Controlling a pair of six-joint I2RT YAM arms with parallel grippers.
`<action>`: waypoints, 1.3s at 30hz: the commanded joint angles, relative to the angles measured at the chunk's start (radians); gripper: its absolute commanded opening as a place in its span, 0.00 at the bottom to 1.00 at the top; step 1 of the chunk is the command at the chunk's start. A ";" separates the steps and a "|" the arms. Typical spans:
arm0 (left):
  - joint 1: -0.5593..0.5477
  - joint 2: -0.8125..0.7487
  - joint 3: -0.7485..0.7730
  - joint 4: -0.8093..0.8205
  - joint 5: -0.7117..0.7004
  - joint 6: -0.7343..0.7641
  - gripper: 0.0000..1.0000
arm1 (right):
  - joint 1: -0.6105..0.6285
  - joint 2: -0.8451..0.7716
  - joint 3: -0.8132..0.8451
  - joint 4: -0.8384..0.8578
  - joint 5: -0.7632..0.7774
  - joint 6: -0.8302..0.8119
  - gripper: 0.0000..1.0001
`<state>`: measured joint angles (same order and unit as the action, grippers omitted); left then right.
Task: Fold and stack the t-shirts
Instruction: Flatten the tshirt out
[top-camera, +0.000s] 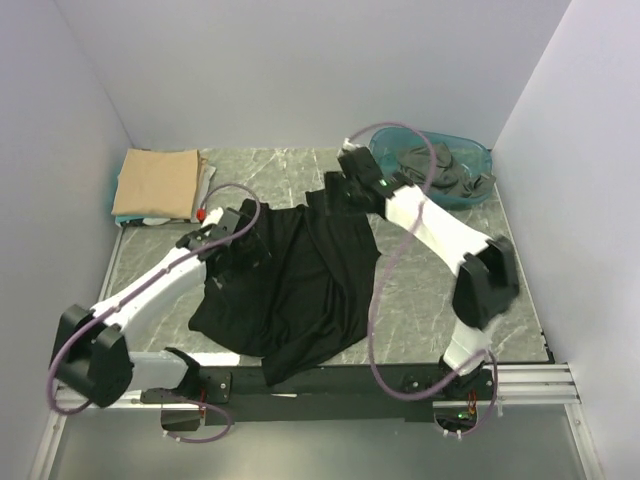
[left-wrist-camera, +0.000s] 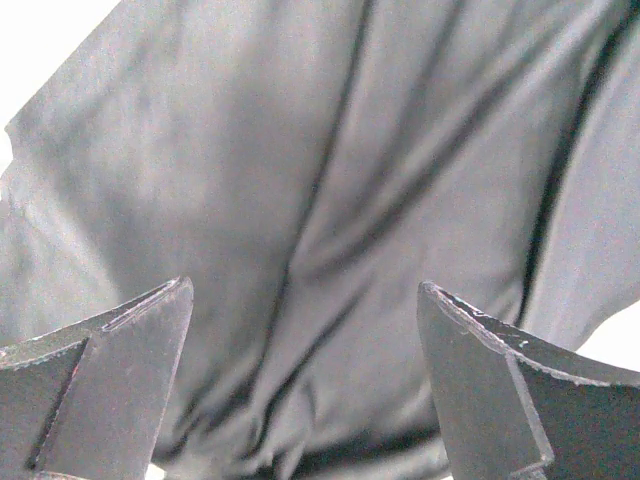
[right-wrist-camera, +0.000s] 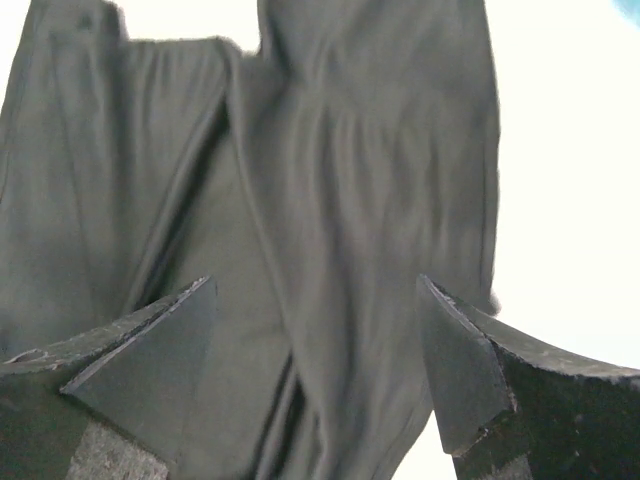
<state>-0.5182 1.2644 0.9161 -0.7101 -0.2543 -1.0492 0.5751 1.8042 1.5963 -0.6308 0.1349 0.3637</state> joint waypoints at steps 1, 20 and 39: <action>0.062 0.076 0.061 0.118 -0.048 0.107 0.99 | 0.028 -0.127 -0.243 0.120 -0.043 0.121 0.86; 0.277 0.719 0.343 0.293 0.099 0.227 1.00 | -0.052 0.178 -0.208 0.088 0.022 0.047 0.86; 0.349 0.705 0.415 0.208 0.075 0.156 0.99 | -0.189 0.541 0.438 -0.144 0.058 -0.181 0.86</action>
<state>-0.1738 1.9587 1.3361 -0.3996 -0.1654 -0.8875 0.3836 2.3417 1.9572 -0.7109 0.1650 0.2512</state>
